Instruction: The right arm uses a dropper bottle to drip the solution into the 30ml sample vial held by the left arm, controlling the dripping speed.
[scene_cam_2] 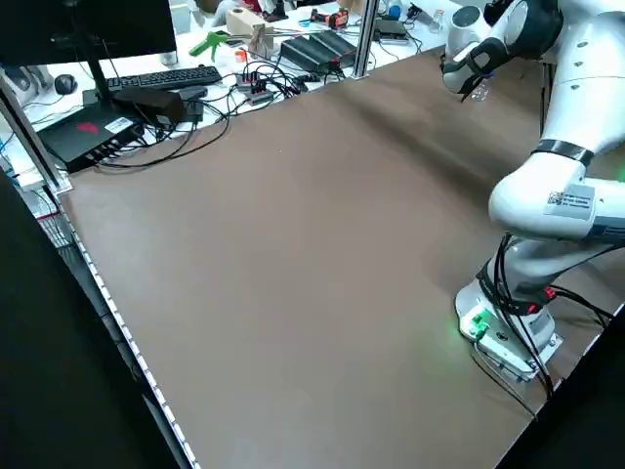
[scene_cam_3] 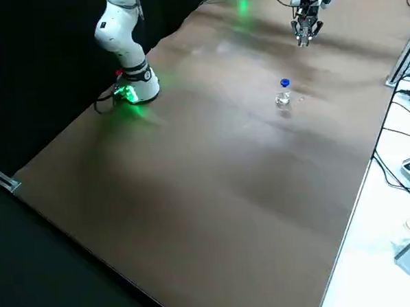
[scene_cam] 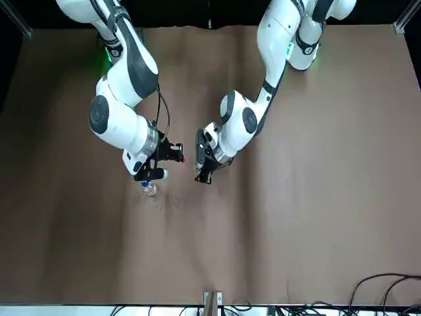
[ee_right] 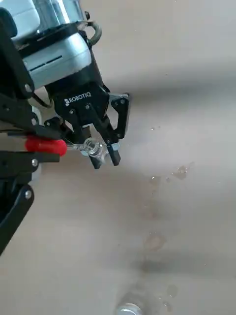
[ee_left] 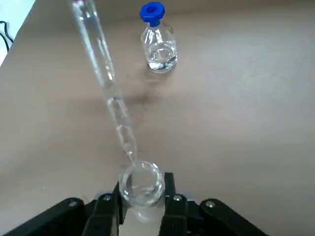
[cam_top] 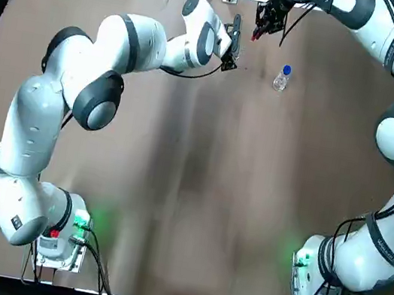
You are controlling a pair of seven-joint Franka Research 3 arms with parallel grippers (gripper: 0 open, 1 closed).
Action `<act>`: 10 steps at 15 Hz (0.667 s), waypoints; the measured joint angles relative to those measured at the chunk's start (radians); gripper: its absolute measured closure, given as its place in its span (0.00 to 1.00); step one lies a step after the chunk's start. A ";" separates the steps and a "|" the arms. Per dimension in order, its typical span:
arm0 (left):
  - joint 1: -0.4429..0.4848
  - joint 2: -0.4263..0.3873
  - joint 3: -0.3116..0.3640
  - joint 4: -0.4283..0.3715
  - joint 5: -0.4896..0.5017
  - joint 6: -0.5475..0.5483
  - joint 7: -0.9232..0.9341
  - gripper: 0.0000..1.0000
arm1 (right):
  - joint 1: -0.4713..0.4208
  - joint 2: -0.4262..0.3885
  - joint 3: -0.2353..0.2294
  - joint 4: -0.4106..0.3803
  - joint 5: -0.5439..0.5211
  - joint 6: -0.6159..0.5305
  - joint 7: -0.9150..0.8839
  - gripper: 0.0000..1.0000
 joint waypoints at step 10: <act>0.000 0.000 0.000 0.000 0.000 0.000 0.000 0.69 | 0.012 0.017 0.000 -0.001 0.000 0.027 0.000 0.85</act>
